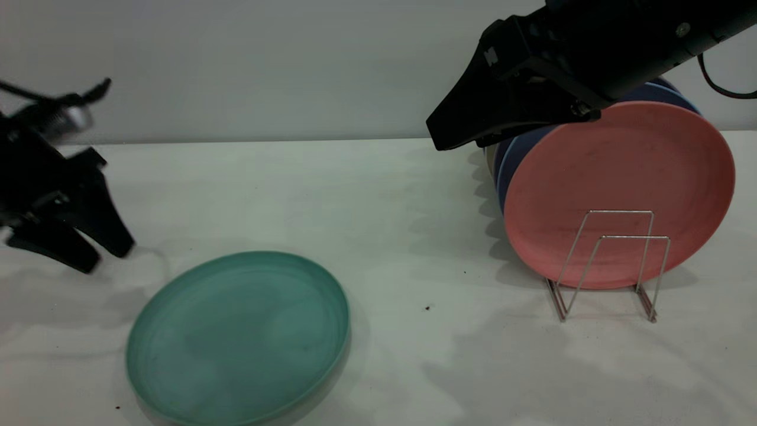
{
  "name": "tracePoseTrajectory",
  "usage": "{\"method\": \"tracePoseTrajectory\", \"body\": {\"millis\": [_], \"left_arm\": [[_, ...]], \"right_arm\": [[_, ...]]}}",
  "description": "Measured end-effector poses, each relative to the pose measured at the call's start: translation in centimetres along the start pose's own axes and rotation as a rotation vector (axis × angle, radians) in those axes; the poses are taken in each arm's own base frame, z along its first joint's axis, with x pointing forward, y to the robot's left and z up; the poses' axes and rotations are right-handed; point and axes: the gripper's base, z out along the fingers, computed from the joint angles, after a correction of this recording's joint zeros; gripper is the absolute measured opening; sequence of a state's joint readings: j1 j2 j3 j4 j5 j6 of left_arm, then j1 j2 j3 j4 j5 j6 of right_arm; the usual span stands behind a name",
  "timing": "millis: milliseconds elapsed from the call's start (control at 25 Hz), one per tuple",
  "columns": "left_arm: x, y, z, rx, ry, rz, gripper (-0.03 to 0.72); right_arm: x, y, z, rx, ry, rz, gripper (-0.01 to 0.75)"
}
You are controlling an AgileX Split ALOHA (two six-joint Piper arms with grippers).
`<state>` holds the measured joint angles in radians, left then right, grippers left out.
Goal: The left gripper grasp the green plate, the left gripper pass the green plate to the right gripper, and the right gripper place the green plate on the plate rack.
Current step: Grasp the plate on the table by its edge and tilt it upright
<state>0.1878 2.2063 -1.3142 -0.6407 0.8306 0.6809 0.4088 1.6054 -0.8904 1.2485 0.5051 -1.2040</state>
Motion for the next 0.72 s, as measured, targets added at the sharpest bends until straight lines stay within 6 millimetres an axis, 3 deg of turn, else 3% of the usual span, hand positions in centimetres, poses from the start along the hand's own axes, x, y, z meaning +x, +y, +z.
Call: {"method": "tracePoseTrajectory", "body": {"millis": [720], "left_arm": [[0.0,0.2,5.8,0.007,0.073,0.084,0.510]], "right_arm": [[-0.2,-0.4,0.0,0.043,-0.021,0.007,0.458]]}}
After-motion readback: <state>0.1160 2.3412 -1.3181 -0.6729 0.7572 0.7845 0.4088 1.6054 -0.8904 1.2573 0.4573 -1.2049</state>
